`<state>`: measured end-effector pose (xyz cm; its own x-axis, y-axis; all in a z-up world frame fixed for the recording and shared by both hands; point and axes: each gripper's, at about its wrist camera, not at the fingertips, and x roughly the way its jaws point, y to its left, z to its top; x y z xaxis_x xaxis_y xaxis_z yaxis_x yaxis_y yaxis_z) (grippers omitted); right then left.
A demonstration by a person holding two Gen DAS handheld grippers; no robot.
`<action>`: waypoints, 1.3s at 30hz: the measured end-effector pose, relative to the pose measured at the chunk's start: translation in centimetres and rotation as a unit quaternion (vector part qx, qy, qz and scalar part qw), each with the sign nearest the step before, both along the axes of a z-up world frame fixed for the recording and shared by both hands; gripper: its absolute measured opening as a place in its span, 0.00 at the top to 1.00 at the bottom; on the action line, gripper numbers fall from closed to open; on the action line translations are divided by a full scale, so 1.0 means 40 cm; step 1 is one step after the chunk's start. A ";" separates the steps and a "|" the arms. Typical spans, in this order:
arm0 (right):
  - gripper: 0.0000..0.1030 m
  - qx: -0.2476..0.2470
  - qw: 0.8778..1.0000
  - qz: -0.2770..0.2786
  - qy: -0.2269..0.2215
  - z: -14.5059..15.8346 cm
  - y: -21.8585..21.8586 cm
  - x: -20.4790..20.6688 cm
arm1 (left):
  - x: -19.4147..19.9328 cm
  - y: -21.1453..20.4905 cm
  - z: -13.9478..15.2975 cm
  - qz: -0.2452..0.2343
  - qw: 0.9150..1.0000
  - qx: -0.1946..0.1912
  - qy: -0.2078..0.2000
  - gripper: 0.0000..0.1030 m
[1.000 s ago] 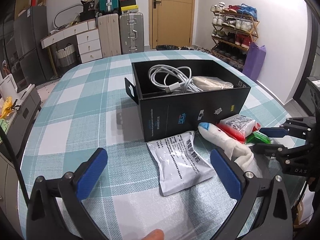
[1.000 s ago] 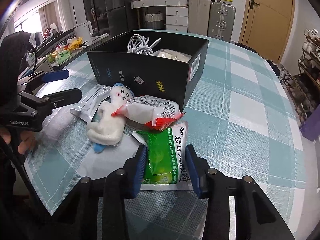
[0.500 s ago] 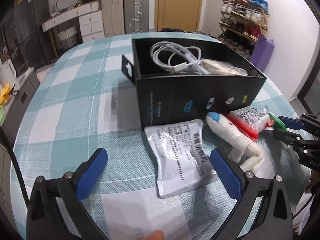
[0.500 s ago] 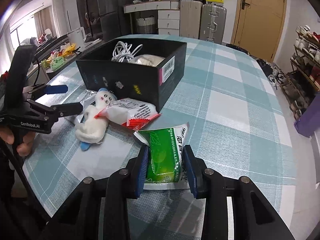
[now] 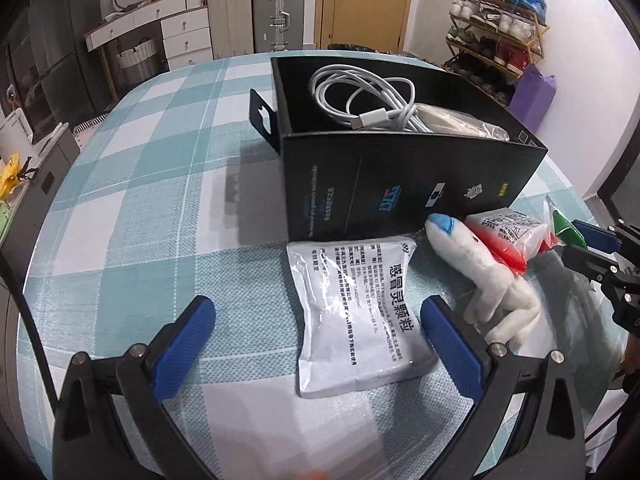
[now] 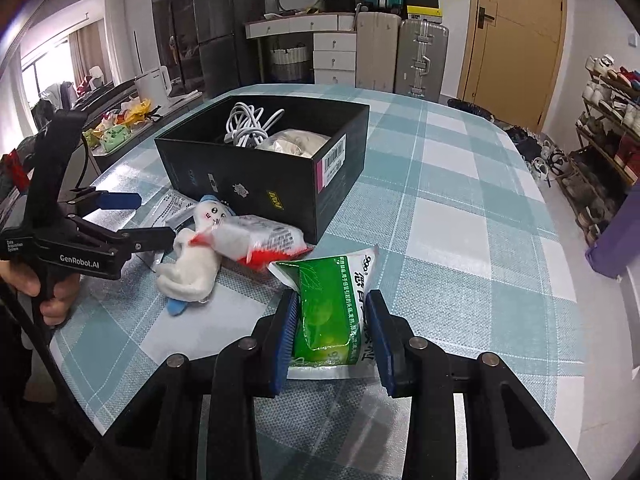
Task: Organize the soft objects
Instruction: 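Grasp the green medicine packet with the right gripper while the left grasps the white sachet, then carry the white sachet and green packet with both grippers over the black box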
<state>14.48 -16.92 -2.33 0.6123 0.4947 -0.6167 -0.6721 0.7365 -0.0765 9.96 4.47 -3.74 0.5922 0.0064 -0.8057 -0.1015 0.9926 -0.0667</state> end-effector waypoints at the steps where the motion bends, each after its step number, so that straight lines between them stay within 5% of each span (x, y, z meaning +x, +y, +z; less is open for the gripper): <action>1: 0.66 0.001 1.000 0.000 0.000 0.001 0.000 -0.001 | 0.000 0.001 0.000 0.000 1.000 -0.002 -0.001 0.02; 9: 0.66 0.002 1.000 0.006 -0.007 0.004 0.004 -0.011 | -0.008 -0.009 0.011 -0.018 1.000 -0.004 -0.012 0.19; 14: 0.66 0.003 1.000 0.009 -0.013 0.012 0.005 -0.021 | -0.018 -0.013 0.016 -0.025 1.000 0.006 -0.018 0.49; 20: 0.66 0.009 1.000 0.009 -0.020 0.022 0.001 -0.029 | -0.028 -0.004 0.025 -0.028 0.999 -0.011 -0.028 0.68; 39: 0.66 0.049 0.998 0.012 -0.046 0.069 -0.017 -0.047 | -0.072 0.009 0.112 -0.032 0.995 -0.019 -0.094 0.70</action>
<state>12.61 -17.58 0.44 0.6519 0.5649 -0.5059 -0.6829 0.7274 -0.0677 7.08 4.84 0.75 0.7313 -0.0633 -0.6791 -0.0212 0.9931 -0.1153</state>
